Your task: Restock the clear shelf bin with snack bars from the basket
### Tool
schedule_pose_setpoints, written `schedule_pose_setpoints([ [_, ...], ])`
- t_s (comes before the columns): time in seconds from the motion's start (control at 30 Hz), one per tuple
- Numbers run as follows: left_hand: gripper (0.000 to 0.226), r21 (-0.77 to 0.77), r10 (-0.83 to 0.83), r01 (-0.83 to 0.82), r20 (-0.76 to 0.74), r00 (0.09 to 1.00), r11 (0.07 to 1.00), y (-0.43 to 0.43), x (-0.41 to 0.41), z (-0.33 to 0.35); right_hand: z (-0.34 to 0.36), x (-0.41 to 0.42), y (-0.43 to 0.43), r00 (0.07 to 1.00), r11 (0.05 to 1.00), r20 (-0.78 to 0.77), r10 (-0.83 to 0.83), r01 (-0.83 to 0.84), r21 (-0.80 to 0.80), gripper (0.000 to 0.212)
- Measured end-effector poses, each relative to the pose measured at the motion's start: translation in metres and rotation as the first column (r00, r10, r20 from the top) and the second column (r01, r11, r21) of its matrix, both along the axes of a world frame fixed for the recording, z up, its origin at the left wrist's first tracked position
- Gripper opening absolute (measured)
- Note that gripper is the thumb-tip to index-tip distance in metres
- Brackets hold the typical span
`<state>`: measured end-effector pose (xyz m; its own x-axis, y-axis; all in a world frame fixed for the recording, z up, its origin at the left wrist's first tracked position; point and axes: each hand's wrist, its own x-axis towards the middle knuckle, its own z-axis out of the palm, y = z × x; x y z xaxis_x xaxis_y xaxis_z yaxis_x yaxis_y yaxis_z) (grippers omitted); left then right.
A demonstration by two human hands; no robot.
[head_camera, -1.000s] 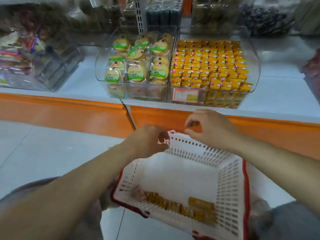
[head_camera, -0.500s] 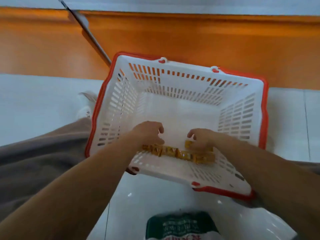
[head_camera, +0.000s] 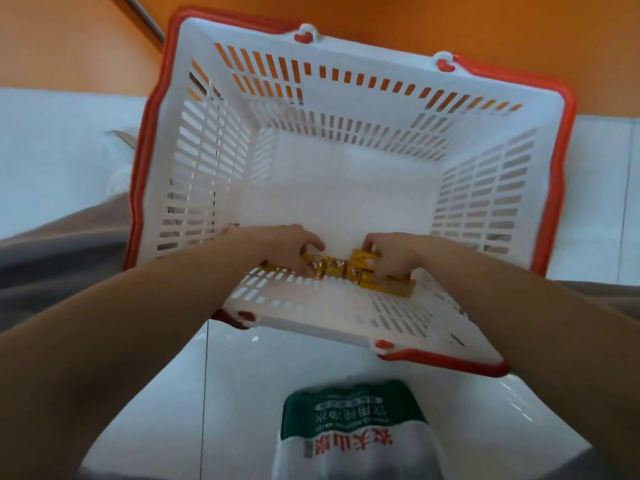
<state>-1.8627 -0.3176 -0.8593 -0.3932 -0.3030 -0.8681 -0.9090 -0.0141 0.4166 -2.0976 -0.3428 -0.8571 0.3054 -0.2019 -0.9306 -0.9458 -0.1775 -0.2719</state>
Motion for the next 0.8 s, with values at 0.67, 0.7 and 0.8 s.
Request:
schedule_pose_setpoints([
  [0.67,0.061,0.012,0.26,-0.26,0.031,0.965,0.965,-0.017,-0.014,0.023,0.007,0.005,-0.012,0.883,0.873,0.051,-0.467,0.451,0.186,0.051],
  [0.7,0.058,-0.037,0.335,-0.334,0.033,0.942,0.942,-0.022,-0.011,0.029,0.011,0.006,-0.018,0.833,0.835,0.087,-0.546,0.531,0.145,0.049],
  [0.8,0.059,-0.167,0.556,-0.547,0.01,0.831,0.821,-0.037,-0.005,0.054,0.034,0.012,-0.037,0.651,0.677,0.215,-0.728,0.732,0.076,0.051],
])
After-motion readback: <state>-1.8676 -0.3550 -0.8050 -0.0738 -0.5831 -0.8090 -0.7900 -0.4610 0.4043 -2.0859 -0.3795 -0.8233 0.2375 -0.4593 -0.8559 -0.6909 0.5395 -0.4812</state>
